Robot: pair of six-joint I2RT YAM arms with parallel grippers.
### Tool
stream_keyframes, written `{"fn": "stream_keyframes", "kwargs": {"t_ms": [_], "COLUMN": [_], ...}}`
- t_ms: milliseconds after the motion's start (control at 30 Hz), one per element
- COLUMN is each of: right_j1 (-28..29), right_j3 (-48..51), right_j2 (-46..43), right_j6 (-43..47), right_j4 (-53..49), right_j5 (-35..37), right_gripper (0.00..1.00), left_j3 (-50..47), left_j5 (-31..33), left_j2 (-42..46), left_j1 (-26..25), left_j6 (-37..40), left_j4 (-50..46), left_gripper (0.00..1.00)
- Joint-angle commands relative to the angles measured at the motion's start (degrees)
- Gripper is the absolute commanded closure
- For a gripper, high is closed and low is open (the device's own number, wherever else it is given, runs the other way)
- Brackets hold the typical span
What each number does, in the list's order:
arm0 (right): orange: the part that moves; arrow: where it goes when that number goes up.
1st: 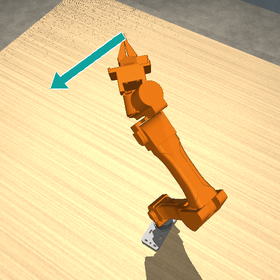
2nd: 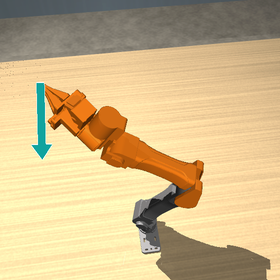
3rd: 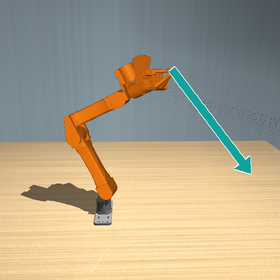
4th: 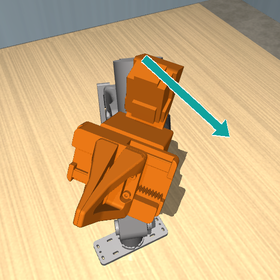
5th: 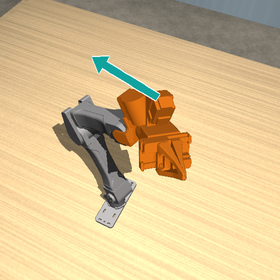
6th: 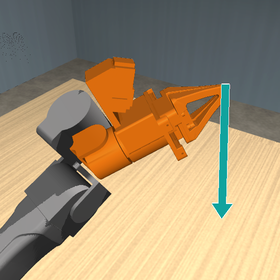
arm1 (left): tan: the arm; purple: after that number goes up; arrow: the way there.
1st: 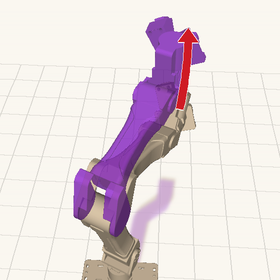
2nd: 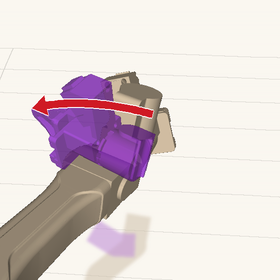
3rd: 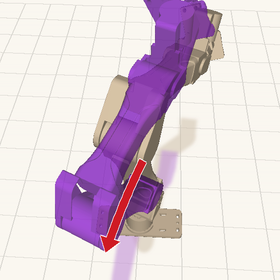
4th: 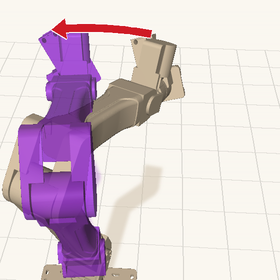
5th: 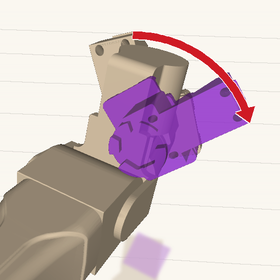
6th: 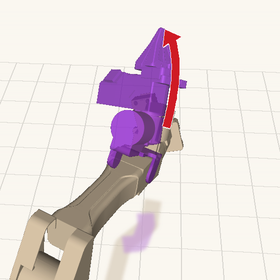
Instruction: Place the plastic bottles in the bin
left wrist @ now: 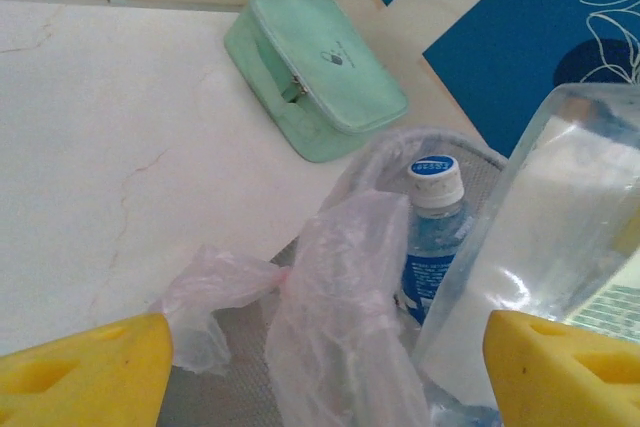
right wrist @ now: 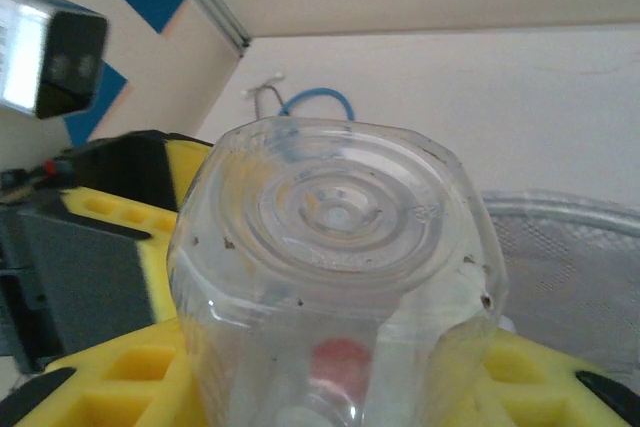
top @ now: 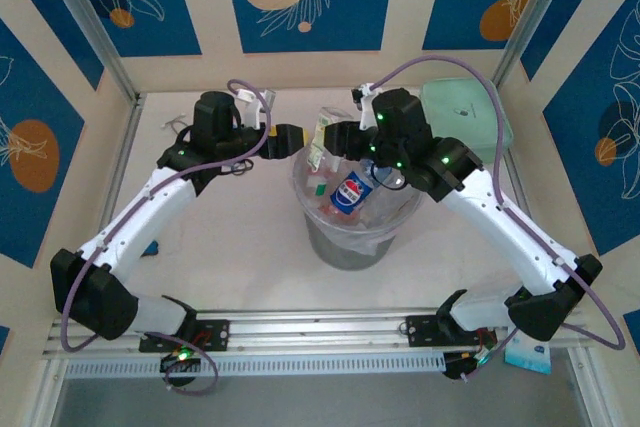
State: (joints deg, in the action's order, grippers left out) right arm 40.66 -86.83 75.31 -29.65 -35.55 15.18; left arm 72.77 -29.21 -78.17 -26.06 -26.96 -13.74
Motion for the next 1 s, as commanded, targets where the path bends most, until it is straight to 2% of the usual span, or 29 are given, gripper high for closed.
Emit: {"fn": "stream_keyframes", "kwargs": {"t_ms": [0, 67, 167, 267, 433, 633, 800, 900, 967], "right_j1": [0.6, 0.8, 0.7, 0.1, -2.5, -2.5, -1.6, -2.5, -2.8], "right_j3": [-0.2, -3.2, -9.3, -14.5, -22.1, -31.7, -25.1, -18.5, -19.0], "right_j2": [-0.1, -0.3, -0.3, 0.1, 3.9, 13.2, 13.8, 12.0, 11.9], "right_j6": [0.5, 2.5, 6.0, 10.0, 15.1, 16.7, 13.0, 10.0, 9.6], "right_j4": [-4.4, -7.4, -13.1, -16.4, -18.6, -23.4, -22.6, -19.0, -19.4], "right_j5": [4.5, 4.6, 6.0, 8.1, 7.3, 6.3, 4.9, 0.6, 0.1], "right_gripper": [0.66, 0.50, 0.19, 0.17, 0.21, 0.46, 0.63, 0.65, 0.65], "left_j3": [-0.3, -0.2, -0.2, -0.2, 0.9, 1.4, 0.5, 0.5, 1.1], "left_j5": [1.7, 1.7, 1.7, 1.5, 1.4, 2.0, 2.9, 2.9, 2.6], "left_j2": [0.9, 0.7, 0.1, -0.3, -0.9, -1.1, -0.9, -1.0, -1.4], "left_j1": [-0.4, -0.6, -0.7, -0.7, -1.1, -2.2, -2.6, -2.5, -2.6], "left_j6": [0.5, 1.0, 2.0, 2.5, 4.1, 5.8, 5.8, 5.8, 5.6], "left_j4": [1.9, 1.4, 0.6, 0.2, -1.5, -4.3, -4.7, -4.4, -4.3], "left_gripper": [0.22, 0.22, 0.23, 0.23, 0.24, 0.24, 0.24, 0.25, 0.25]}}
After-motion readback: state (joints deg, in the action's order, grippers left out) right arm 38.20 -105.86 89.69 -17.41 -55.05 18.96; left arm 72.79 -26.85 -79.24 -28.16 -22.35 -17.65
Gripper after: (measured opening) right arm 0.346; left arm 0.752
